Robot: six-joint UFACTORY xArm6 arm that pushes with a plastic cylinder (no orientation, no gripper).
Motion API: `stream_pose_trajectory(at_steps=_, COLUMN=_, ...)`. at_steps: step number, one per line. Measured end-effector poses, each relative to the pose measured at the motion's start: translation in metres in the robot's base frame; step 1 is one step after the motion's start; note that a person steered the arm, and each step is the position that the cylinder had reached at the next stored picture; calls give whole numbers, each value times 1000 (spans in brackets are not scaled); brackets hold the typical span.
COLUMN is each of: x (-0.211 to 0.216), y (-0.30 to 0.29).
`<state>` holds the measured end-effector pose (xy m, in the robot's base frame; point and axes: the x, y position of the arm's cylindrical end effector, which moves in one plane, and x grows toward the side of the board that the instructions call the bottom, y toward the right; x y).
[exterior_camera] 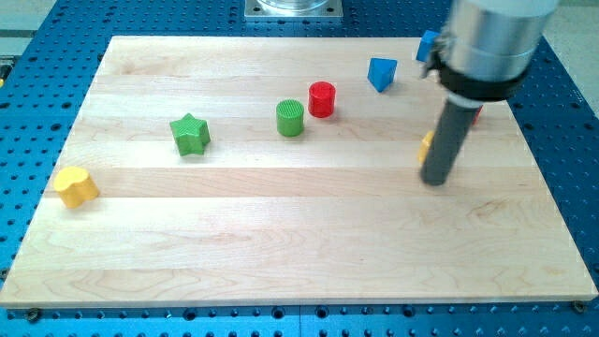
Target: Move the yellow hexagon to the bottom of the red star
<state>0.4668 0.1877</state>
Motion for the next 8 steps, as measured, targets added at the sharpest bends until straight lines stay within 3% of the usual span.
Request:
stream_pose_trajectory(at_steps=2, x=-21, y=-73)
stream_pose_trajectory(at_steps=4, x=-52, y=-38)
stream_pose_trajectory(at_steps=6, x=-52, y=9)
stream_pose_trajectory(at_steps=8, x=-67, y=1)
